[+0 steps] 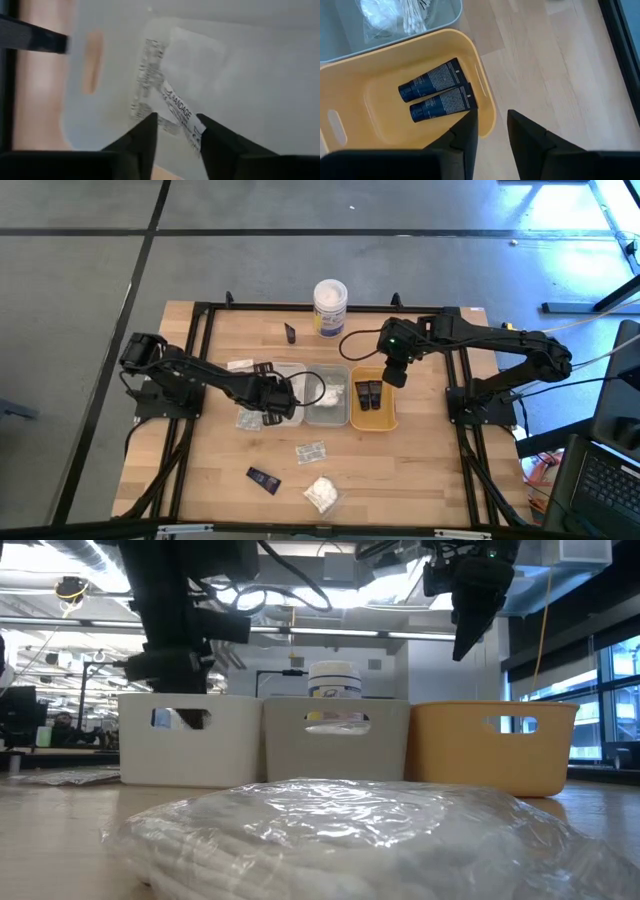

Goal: Pick & Place Travel size toiletries
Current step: Put the white band-aid into the white bin, then put the white cotton pack into the gray bin

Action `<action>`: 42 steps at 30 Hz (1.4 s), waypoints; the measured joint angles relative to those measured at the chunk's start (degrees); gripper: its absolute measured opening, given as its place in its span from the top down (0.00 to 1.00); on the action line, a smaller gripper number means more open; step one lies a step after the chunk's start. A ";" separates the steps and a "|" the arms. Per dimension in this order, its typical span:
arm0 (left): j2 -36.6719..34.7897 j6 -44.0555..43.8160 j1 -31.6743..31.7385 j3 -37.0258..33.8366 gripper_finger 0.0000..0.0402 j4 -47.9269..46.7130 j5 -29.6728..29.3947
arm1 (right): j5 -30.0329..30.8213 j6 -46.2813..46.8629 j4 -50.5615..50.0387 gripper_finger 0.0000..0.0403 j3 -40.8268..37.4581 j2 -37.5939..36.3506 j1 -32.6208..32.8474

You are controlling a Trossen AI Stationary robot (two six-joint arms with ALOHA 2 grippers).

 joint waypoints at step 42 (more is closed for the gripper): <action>-38.79 1.07 -0.02 0.02 0.54 -0.40 18.32 | -10.49 -8.19 20.81 0.82 -0.02 0.00 17.33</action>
